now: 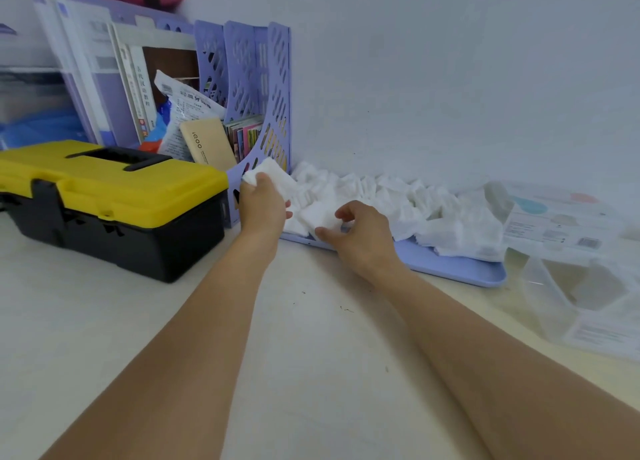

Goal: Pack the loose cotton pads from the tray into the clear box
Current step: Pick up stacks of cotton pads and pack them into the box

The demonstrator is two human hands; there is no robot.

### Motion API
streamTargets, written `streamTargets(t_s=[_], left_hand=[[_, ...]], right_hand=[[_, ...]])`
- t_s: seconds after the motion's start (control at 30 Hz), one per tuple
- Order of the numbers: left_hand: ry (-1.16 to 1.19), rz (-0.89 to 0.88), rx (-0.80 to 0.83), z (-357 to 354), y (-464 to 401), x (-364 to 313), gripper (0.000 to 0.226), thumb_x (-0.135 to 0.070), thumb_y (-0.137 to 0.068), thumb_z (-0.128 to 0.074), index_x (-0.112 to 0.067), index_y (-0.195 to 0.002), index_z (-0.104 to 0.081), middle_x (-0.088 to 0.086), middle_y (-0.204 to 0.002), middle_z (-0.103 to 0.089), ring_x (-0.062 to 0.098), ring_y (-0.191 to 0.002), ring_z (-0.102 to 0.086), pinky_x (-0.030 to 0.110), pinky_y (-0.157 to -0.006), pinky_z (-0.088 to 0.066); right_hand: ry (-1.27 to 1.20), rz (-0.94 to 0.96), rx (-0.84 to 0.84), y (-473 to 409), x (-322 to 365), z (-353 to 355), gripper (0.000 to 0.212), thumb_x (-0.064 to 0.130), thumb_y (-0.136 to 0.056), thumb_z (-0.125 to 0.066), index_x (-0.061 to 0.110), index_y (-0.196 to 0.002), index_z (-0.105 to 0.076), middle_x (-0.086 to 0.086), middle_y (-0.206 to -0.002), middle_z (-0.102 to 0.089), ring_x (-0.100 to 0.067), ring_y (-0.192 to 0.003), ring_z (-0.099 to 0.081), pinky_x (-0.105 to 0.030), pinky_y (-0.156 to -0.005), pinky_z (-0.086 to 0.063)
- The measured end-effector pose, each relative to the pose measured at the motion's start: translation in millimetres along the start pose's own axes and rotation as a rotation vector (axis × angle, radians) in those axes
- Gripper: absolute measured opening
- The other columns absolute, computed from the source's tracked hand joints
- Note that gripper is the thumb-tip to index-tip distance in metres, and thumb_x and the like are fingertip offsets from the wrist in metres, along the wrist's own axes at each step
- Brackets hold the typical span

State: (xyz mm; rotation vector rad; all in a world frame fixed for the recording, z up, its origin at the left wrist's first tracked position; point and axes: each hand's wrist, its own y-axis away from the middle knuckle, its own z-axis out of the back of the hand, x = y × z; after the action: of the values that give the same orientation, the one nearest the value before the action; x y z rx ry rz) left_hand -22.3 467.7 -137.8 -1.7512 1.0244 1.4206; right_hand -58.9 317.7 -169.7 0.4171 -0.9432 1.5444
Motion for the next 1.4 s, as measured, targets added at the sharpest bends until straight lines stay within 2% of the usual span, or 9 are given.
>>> streamTargets(t_s=[0.13, 0.37, 0.5, 0.7, 0.87, 1.0, 1.13, 1.33, 1.4], left_hand=[[-0.041, 0.059, 0.047, 0, 3, 7, 0.044, -0.027, -0.107, -0.031, -0.012, -0.147, -0.04, 0.01, -0.127, -0.058, 0.023, -0.077, -0.068, 0.029, -0.058, -0.057], [-0.152, 0.046, 0.098, 2, 4, 12, 0.054, -0.043, -0.096, -0.033, -0.013, -0.139, -0.044, 0.011, -0.124, -0.063, 0.035, -0.103, -0.067, 0.049, -0.093, -0.056], [-0.173, 0.019, 0.082, 1, 3, 15, 0.076, -0.054, -0.076, -0.029, -0.013, -0.138, -0.045, 0.013, -0.126, -0.062, 0.037, -0.108, -0.065, 0.052, -0.095, -0.054], [-0.192, -0.04, 0.109, 0, 2, 19, 0.068, -0.057, -0.091, -0.03, -0.012, -0.137, -0.048, 0.014, -0.129, -0.06, 0.033, -0.111, -0.062, 0.052, -0.095, -0.054], [-0.234, -0.143, 0.086, -1, 12, 14, 0.046, -0.042, -0.106, -0.036, -0.007, -0.133, -0.048, 0.01, -0.124, -0.059, 0.029, -0.11, -0.059, 0.049, -0.094, -0.054], [-0.184, -0.312, 0.294, -16, 61, 5, 0.028, -0.036, -0.106, -0.044, -0.009, -0.109, -0.051, 0.005, -0.096, -0.062, 0.02, -0.076, -0.067, 0.037, -0.061, -0.058], [-0.076, -0.144, 0.622, -43, 117, 20, 0.027, -0.032, -0.106, -0.046, -0.006, -0.103, -0.055, 0.013, -0.088, -0.064, 0.017, -0.056, -0.064, 0.032, -0.043, -0.053], [-0.052, 0.039, 0.727, -95, 160, 23, 0.02, -0.023, -0.105, -0.046, -0.017, -0.112, -0.064, 0.013, -0.109, -0.074, 0.03, -0.095, -0.073, 0.047, -0.081, -0.061], [-0.01, 0.129, 0.723, -109, 170, 21, 0.025, -0.026, -0.104, -0.046, -0.015, -0.116, -0.064, 0.013, -0.108, -0.074, 0.028, -0.091, -0.075, 0.04, -0.072, -0.062]], right_hand=[[0.18, 0.056, 0.027, -2, 12, -8, 0.046, 0.042, -0.084, -0.076, 0.013, -0.116, -0.061, -0.001, -0.115, -0.06, -0.019, -0.105, -0.057, -0.037, -0.089, -0.049], [0.348, -0.044, 0.063, -17, 32, -18, 0.046, 0.047, -0.078, -0.078, 0.015, -0.071, -0.045, 0.0, -0.073, -0.052, -0.022, -0.067, -0.052, -0.029, -0.048, -0.029], [0.418, -0.035, 0.057, -25, 39, -21, 0.052, 0.04, -0.077, -0.081, 0.019, -0.068, -0.034, -0.001, -0.078, -0.05, -0.026, -0.072, -0.053, -0.029, -0.053, -0.032], [0.466, 0.085, 0.029, -27, 27, -13, 0.044, 0.022, -0.08, -0.07, 0.018, -0.064, -0.029, 0.001, -0.063, -0.036, -0.02, -0.056, -0.037, -0.03, -0.046, -0.021], [0.051, 0.113, -0.184, 1, 19, 31, 0.032, 0.015, -0.083, -0.064, 0.005, -0.063, -0.041, -0.008, -0.057, -0.04, -0.019, -0.059, -0.037, -0.033, -0.053, -0.028], [-0.738, -0.185, 0.121, 51, 25, 100, 0.018, 0.013, -0.094, -0.067, -0.002, -0.085, -0.07, -0.019, -0.08, -0.066, -0.017, -0.071, -0.062, -0.03, -0.064, -0.049], [-0.701, -0.116, 0.138, 97, 5, 152, 0.017, 0.011, -0.096, -0.062, 0.005, -0.11, -0.07, -0.015, -0.094, -0.073, -0.014, -0.075, -0.066, -0.023, -0.064, -0.05], [-0.719, -0.334, 0.009, 89, -17, 177, 0.013, 0.007, -0.093, -0.06, -0.005, -0.095, -0.065, -0.015, -0.084, -0.068, -0.025, -0.077, -0.065, -0.025, -0.06, -0.052], [-0.7, -0.38, -0.045, 89, -23, 184, 0.011, 0.01, -0.091, -0.062, 0.008, -0.081, -0.066, -0.01, -0.078, -0.066, -0.024, -0.077, -0.063, -0.028, -0.065, -0.049]])
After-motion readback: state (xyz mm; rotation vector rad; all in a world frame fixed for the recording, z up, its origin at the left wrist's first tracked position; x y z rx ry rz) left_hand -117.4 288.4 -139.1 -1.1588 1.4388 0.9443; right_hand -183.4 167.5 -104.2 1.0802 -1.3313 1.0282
